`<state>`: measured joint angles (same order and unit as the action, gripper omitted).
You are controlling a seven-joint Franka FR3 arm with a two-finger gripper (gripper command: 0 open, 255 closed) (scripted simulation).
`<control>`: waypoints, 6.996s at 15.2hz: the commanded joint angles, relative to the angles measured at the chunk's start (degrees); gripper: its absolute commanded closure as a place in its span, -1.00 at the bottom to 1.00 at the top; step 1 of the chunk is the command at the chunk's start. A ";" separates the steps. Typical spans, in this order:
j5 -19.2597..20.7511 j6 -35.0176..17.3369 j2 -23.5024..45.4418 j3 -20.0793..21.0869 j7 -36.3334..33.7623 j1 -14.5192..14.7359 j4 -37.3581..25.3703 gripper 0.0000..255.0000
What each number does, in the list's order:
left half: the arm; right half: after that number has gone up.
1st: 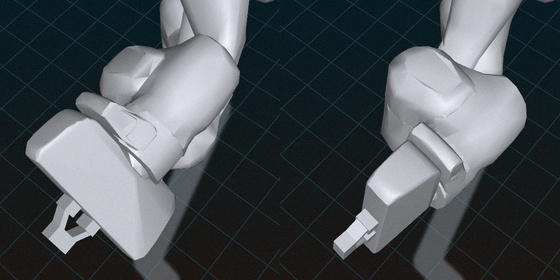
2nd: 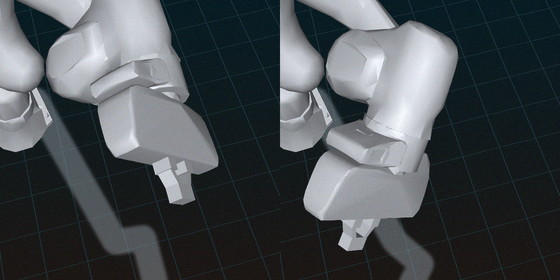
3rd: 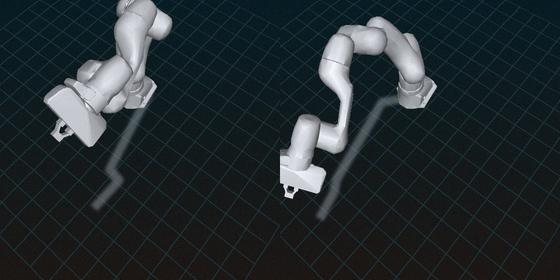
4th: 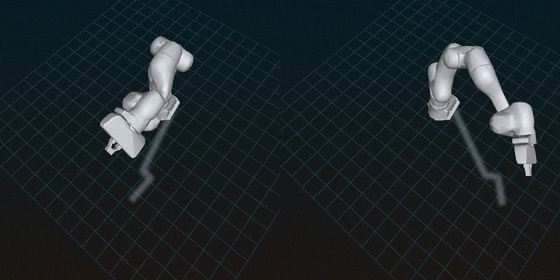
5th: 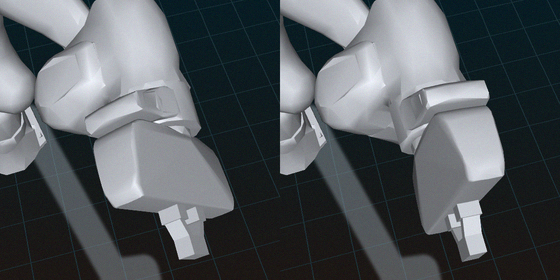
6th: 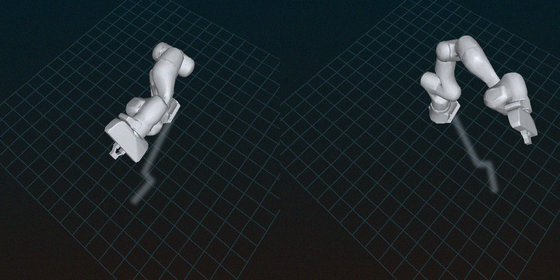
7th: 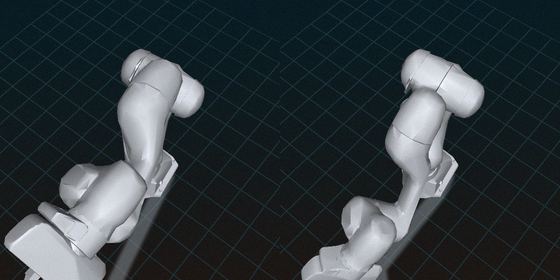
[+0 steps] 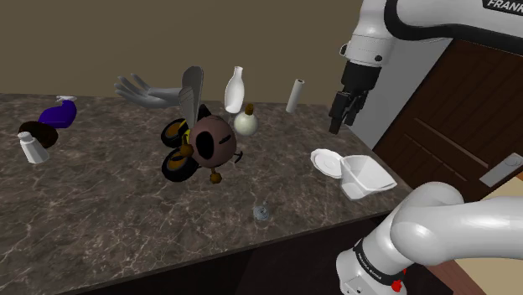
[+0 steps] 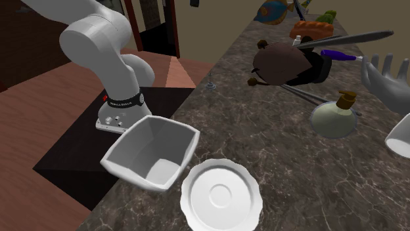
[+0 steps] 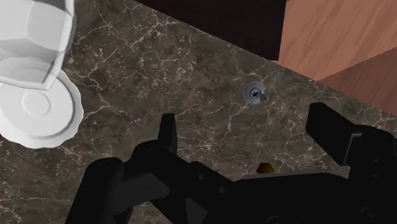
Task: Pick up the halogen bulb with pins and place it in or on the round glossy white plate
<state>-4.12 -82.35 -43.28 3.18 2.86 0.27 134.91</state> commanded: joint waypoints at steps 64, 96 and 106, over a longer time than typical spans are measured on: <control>-7.64 -39.93 25.10 15.62 -8.99 7.01 15.48 1.00; 13.20 -36.02 30.08 -14.42 30.74 -16.83 6.34 1.00; 12.80 -37.03 42.12 -20.82 42.29 -21.32 -5.79 1.00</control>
<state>8.80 -118.57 -2.09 -17.40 44.64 -20.86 129.28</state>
